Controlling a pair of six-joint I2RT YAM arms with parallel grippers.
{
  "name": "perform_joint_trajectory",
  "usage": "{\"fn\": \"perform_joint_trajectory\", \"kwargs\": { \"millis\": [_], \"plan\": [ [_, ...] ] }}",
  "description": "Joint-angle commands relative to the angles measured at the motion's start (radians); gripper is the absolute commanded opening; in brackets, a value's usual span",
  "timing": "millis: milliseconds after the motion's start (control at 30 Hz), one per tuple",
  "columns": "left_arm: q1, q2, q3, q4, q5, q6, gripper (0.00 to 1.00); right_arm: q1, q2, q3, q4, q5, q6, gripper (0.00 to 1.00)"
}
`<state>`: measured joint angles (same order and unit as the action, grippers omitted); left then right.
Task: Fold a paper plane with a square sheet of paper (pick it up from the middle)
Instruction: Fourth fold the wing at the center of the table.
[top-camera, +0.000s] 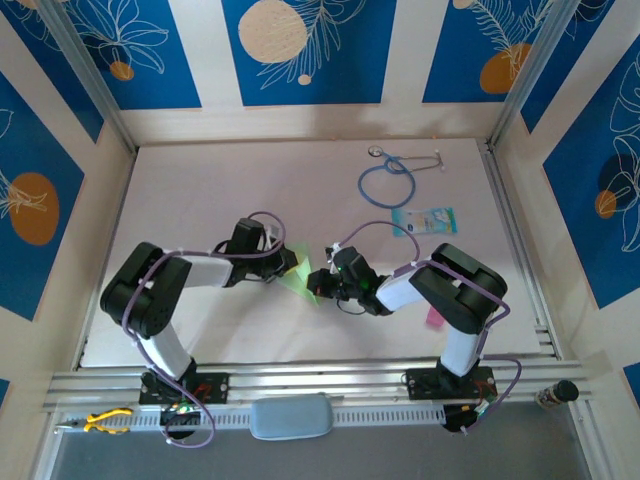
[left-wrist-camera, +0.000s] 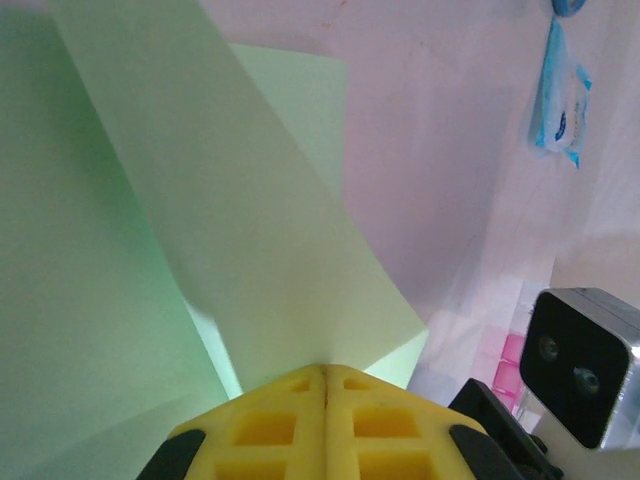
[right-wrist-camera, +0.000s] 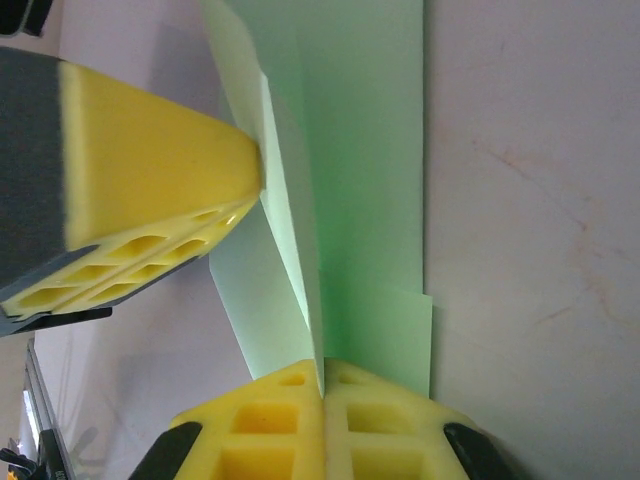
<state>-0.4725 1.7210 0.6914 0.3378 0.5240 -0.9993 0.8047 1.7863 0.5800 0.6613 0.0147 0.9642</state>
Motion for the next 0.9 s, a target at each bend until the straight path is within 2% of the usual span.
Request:
{"fn": "perform_joint_trajectory", "kwargs": {
  "millis": [0, 867],
  "plan": [
    [-0.006, 0.028, 0.029, 0.024, -0.002, -0.019, 0.01, -0.001, 0.032, -0.026, -0.057, -0.02, 0.017, 0.01],
    [-0.006, 0.078, 0.072, -0.006, -0.033, -0.014, 0.04, -0.03, 0.046, 0.015, -0.13, -0.094, 0.028, 0.01]
  ]
}}
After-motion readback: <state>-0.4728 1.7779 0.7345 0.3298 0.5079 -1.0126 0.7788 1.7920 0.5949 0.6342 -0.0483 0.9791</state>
